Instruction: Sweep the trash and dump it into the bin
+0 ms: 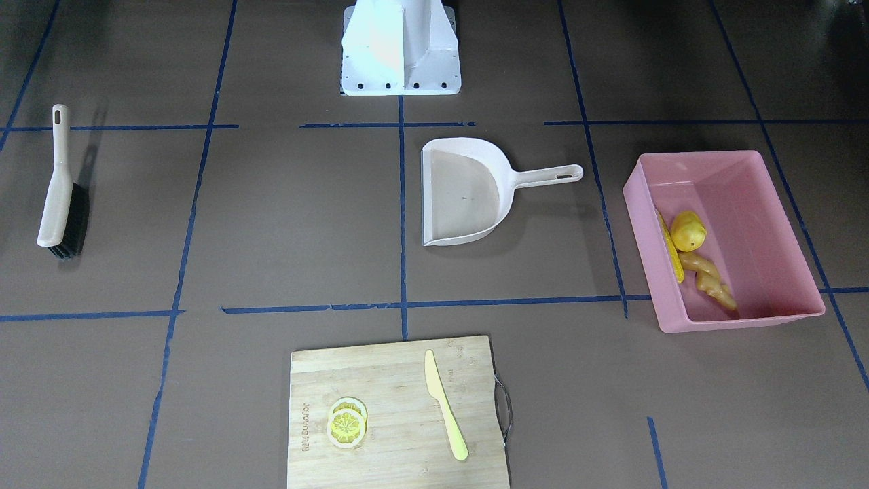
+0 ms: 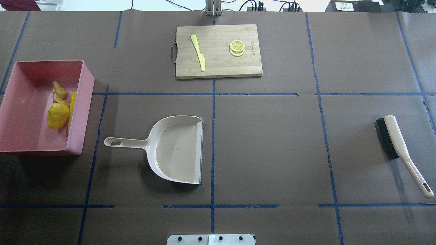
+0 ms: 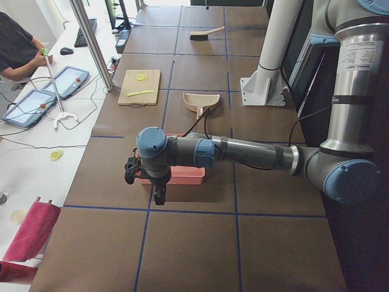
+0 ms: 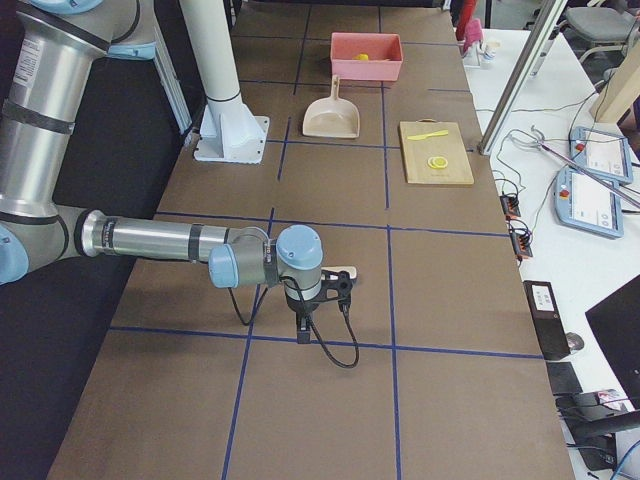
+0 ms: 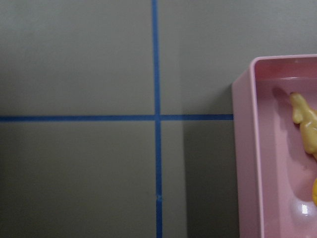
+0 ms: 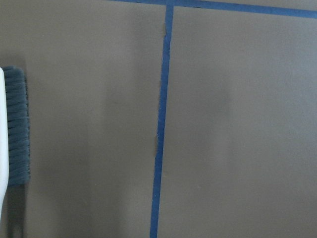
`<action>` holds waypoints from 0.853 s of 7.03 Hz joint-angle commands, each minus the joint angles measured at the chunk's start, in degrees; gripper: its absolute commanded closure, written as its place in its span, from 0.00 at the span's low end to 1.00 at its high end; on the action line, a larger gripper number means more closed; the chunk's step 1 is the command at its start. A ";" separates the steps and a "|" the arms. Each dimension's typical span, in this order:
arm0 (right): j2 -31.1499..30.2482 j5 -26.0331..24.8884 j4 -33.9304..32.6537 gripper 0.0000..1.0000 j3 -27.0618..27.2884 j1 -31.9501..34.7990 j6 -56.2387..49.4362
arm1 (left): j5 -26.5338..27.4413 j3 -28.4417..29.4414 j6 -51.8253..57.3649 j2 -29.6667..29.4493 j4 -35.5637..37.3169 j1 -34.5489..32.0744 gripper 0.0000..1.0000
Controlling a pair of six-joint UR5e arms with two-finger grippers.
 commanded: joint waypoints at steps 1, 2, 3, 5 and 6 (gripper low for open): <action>0.22 -2.92 -0.28 0.00 -0.07 -0.45 -2.01 | 2.15 -0.19 0.82 0.45 1.64 -0.42 0.00; 1.27 -2.68 -2.98 0.00 -0.15 0.76 -5.93 | 2.52 -0.01 3.26 0.62 1.65 -0.42 0.00; 4.41 -3.20 -9.53 0.00 -0.15 2.68 -12.76 | 2.26 -0.27 3.81 2.80 1.99 -0.24 0.00; 6.01 -3.38 -11.44 0.00 -0.24 3.32 -15.64 | 1.99 0.60 3.90 4.14 -0.79 -0.07 0.00; 6.29 -3.21 -11.53 0.00 -0.24 3.40 -15.64 | 2.17 0.60 3.90 4.75 -3.69 -0.07 0.00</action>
